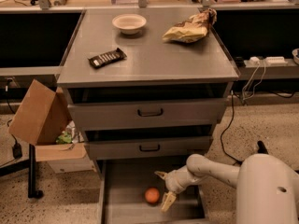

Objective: Pick orange from bottom drawer and place on counter

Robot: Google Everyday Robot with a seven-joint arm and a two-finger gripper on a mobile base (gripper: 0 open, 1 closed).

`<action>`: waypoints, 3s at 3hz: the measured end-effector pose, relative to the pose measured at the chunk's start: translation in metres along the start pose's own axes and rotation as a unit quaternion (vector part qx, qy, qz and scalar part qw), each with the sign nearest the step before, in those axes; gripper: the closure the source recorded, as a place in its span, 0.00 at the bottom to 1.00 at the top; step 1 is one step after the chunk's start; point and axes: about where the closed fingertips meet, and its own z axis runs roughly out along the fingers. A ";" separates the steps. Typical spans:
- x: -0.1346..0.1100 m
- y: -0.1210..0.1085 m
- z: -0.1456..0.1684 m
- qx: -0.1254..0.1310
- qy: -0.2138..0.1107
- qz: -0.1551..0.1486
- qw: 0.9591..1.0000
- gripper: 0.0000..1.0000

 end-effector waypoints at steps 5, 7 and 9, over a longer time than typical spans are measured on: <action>0.075 -0.040 0.087 -0.007 0.000 0.028 1.000 0.00; 0.083 -0.037 0.102 -0.022 0.011 0.033 0.999 0.18; 0.094 -0.034 0.107 -0.027 0.016 0.043 0.999 0.65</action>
Offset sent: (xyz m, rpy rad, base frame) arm 0.0362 0.0021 -0.0874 0.0509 -0.0202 -0.0575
